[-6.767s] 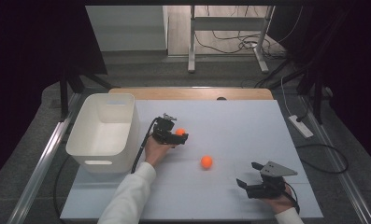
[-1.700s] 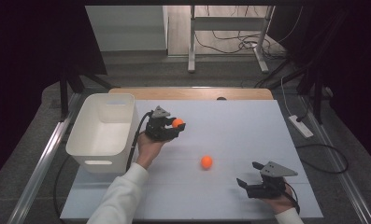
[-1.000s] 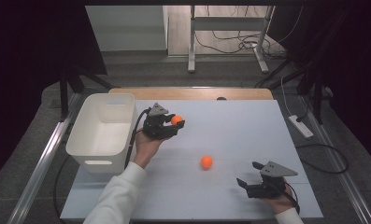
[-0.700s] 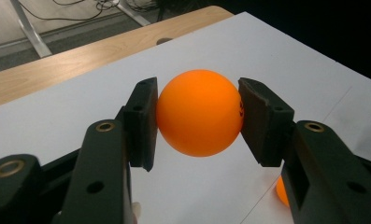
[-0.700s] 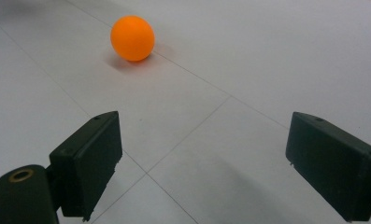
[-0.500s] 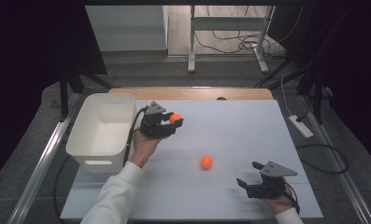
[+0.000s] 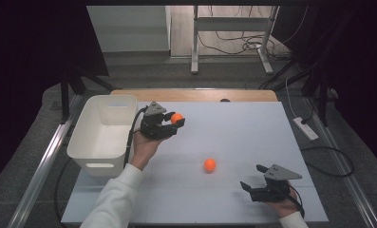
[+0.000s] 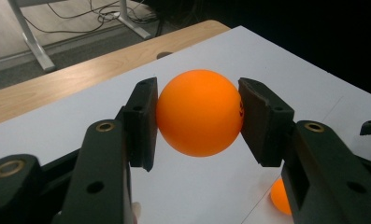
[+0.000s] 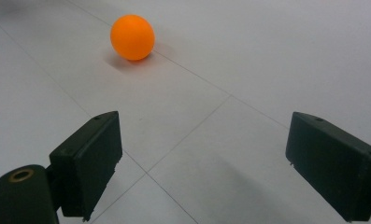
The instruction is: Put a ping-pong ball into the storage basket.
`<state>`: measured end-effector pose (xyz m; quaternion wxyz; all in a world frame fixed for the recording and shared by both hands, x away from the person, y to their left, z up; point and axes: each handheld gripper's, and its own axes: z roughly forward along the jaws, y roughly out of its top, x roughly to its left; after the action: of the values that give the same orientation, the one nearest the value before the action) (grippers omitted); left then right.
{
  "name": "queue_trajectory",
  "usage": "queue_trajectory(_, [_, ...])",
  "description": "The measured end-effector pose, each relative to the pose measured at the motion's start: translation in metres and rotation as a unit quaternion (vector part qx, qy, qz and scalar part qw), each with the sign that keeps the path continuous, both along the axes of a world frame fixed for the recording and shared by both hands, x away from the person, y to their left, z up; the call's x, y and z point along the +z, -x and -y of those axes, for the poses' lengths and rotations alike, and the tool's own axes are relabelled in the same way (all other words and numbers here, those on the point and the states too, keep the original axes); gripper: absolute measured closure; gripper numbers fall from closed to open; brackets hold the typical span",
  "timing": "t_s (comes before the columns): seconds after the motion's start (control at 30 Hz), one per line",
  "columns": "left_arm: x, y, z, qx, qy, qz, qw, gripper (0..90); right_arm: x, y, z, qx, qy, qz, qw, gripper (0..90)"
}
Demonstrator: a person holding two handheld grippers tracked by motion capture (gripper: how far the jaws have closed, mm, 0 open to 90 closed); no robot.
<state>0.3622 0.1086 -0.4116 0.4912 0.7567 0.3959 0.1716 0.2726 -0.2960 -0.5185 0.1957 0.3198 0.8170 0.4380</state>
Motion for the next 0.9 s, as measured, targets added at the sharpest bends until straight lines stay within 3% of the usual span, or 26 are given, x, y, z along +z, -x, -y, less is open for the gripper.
queue_trajectory(0.9, [0.014,0.007,-0.018,0.022,0.000,0.015,0.9996,50.6,0.000,0.000,-0.001,0.000,0.004,0.002,1.0000,10.7])
